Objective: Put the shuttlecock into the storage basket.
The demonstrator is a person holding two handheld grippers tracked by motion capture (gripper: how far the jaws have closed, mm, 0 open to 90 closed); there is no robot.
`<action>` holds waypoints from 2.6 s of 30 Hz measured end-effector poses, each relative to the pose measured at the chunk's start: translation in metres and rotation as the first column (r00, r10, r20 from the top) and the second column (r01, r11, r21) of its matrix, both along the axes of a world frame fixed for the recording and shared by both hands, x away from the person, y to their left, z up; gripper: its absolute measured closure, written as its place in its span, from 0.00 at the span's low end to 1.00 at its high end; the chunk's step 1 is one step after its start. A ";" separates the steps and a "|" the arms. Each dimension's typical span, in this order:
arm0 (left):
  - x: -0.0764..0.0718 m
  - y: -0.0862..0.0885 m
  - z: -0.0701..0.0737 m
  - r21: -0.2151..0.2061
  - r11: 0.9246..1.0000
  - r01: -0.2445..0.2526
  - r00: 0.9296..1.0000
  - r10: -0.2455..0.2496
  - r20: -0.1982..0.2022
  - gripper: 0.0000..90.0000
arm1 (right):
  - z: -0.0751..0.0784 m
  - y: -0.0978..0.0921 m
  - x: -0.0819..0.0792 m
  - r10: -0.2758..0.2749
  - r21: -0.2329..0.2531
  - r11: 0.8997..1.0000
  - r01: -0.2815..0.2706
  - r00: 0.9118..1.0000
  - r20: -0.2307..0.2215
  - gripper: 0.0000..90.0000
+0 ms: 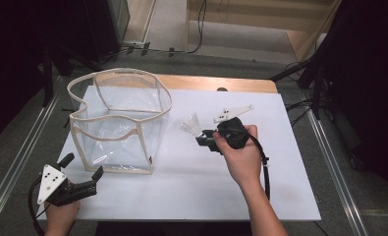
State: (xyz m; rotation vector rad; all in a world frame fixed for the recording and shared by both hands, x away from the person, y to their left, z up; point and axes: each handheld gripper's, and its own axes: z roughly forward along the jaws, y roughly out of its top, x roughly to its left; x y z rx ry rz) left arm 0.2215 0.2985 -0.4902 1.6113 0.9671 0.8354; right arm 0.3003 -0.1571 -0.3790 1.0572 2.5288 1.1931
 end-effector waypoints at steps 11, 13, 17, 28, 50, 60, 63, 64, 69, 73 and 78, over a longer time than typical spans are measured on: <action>0.000 0.001 0.000 -0.004 1.000 0.001 1.000 -0.001 -0.002 0.00 | 0.016 -0.003 0.005 0.004 0.000 1.000 -0.004 1.000 0.015 0.70; 0.000 0.001 0.000 -0.007 1.000 0.000 1.000 0.000 -0.002 0.00 | 0.023 -0.003 0.006 -0.002 -0.001 1.000 0.002 1.000 0.017 0.70; 0.000 0.001 0.000 -0.005 1.000 -0.001 1.000 0.001 -0.003 0.00 | 0.030 -0.003 0.008 0.000 0.007 1.000 -0.001 1.000 0.026 0.70; 0.000 0.001 0.000 -0.006 1.000 0.001 1.000 -0.001 -0.003 0.00 | 0.043 0.002 0.017 0.012 0.024 1.000 -0.013 0.999 0.038 0.70; 0.000 0.001 0.000 -0.012 1.000 0.001 1.000 -0.001 -0.002 0.00 | 0.057 0.029 0.038 0.061 0.035 0.997 -0.063 0.996 0.067 0.70; 0.000 -0.001 0.000 0.009 1.000 -0.003 1.000 0.003 0.001 0.00 | 0.066 0.041 0.052 0.083 0.058 0.994 -0.088 0.994 0.077 0.70; 0.000 -0.001 0.000 0.010 1.000 -0.005 1.000 0.005 0.001 0.00 | 0.069 0.045 0.054 0.090 0.055 0.994 -0.094 0.993 0.078 0.70; 0.000 -0.001 0.000 0.009 1.000 -0.006 1.000 0.005 0.001 0.00 | 0.069 0.047 0.055 0.090 0.053 0.994 -0.094 0.993 0.079 0.70; 0.000 -0.001 0.000 0.004 1.000 -0.003 1.000 0.003 0.002 0.00 | 0.071 0.055 0.060 0.093 0.049 0.994 -0.097 0.993 0.077 0.70; 0.000 0.000 0.000 0.001 1.000 -0.004 1.000 0.004 0.001 0.00 | 0.072 0.062 0.064 0.102 0.047 0.993 -0.106 0.991 0.085 0.70; 0.000 0.000 0.000 -0.001 1.000 -0.004 1.000 0.004 0.002 0.00 | 0.072 0.072 0.069 0.115 0.044 0.992 -0.119 0.990 0.083 0.70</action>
